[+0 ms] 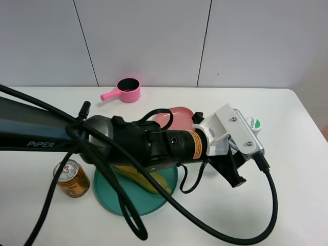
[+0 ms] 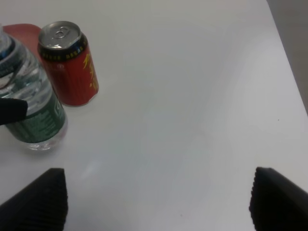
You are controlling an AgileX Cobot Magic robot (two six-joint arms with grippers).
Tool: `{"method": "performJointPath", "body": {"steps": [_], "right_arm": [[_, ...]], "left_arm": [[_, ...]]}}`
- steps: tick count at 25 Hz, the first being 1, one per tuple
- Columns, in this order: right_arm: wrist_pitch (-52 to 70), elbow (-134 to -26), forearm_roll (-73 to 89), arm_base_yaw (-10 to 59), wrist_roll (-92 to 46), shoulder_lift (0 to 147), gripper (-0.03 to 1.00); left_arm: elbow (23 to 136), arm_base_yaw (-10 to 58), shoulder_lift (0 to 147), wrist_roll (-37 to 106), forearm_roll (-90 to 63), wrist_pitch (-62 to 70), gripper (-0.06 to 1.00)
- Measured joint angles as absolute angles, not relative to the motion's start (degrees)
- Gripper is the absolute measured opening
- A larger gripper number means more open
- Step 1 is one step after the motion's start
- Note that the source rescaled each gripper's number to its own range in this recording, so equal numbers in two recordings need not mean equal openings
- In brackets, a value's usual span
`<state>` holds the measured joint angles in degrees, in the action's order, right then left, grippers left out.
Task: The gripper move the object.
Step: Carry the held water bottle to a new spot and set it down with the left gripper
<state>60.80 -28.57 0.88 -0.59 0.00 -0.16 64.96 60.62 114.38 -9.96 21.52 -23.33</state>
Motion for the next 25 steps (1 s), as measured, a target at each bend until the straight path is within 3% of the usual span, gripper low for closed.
{"method": "performJointPath", "body": {"steps": [10, 25], "right_arm": [[60.80, -28.57, 0.88, -0.59, 0.00, -0.16, 1.00], [60.80, -28.57, 0.88, -0.59, 0.00, -0.16, 1.00]], "left_arm": [[74.34, 60.62, 121.64, -9.91, 22.53, -23.66, 0.00], [76.27, 60.62, 124.41, -9.96, 22.71, -31.54, 0.00]]}}
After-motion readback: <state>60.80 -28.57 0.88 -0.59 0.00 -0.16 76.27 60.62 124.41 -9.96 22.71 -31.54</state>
